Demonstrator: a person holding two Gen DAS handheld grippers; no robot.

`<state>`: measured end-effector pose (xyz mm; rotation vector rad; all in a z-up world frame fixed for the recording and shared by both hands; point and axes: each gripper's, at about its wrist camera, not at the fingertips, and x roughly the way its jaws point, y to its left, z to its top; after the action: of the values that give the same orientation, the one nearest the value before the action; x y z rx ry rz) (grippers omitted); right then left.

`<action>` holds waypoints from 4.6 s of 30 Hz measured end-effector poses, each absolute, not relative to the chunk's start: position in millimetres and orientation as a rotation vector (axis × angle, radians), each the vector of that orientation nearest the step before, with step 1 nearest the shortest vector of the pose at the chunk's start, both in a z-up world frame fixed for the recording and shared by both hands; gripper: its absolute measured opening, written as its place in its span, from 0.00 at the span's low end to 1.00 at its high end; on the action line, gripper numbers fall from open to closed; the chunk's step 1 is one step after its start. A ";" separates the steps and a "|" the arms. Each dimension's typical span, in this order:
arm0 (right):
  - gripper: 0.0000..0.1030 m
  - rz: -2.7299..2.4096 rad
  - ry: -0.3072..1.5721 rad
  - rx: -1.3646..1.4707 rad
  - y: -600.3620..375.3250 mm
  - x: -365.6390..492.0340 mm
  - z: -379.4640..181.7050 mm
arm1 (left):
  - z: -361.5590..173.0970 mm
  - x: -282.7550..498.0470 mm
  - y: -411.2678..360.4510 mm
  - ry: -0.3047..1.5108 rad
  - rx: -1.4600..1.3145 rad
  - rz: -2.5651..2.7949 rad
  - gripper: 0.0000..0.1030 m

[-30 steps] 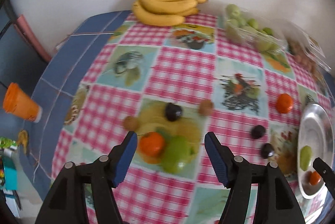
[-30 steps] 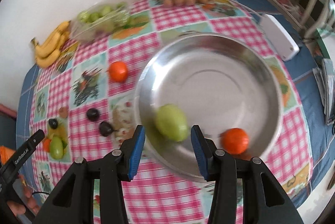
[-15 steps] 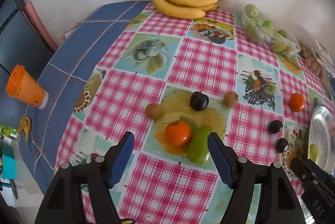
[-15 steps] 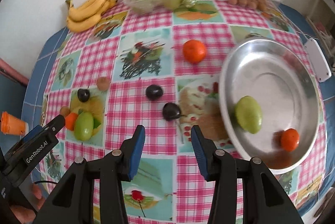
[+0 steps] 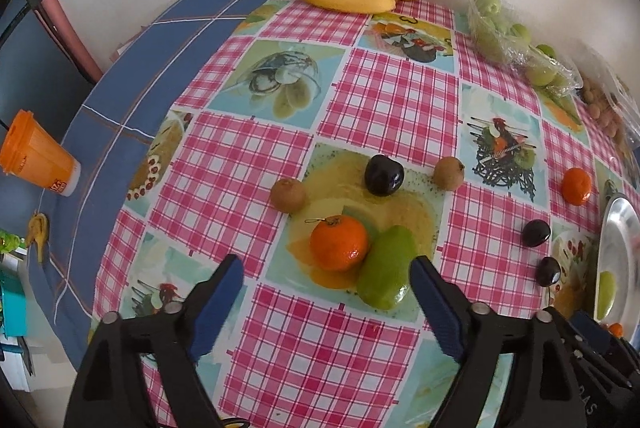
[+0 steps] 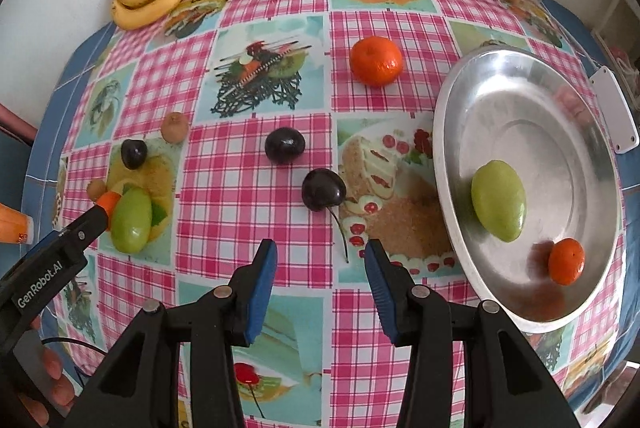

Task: Organize fruits
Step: 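Withdraw both grippers from the bowl toward the remaining fruit, then grasp the dark cherry with the right gripper while the left grasps a tangerine, then carry the tangerine in the left gripper over the steel bowl while the right carries the cherry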

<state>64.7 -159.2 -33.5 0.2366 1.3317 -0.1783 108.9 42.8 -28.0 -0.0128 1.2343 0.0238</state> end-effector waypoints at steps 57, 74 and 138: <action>0.55 -0.105 1.240 0.250 -173.5 90.6 -41.0 | -61.3 137.6 86.3 1.309 -0.335 -0.015 0.68; 0.27 -0.121 1.267 0.286 -177.3 92.7 -55.5 | -59.3 137.3 81.7 1.308 -0.408 -0.077 0.38; 0.27 -0.492 1.057 0.600 -384.9 -13.0 7.8 | 14.9 36.2 -195.8 1.121 0.065 -0.675 0.38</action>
<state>-13.0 -384.9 7.8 0.6004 1.0574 -0.4918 36.2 -195.8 14.9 0.0650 1.1209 -0.6747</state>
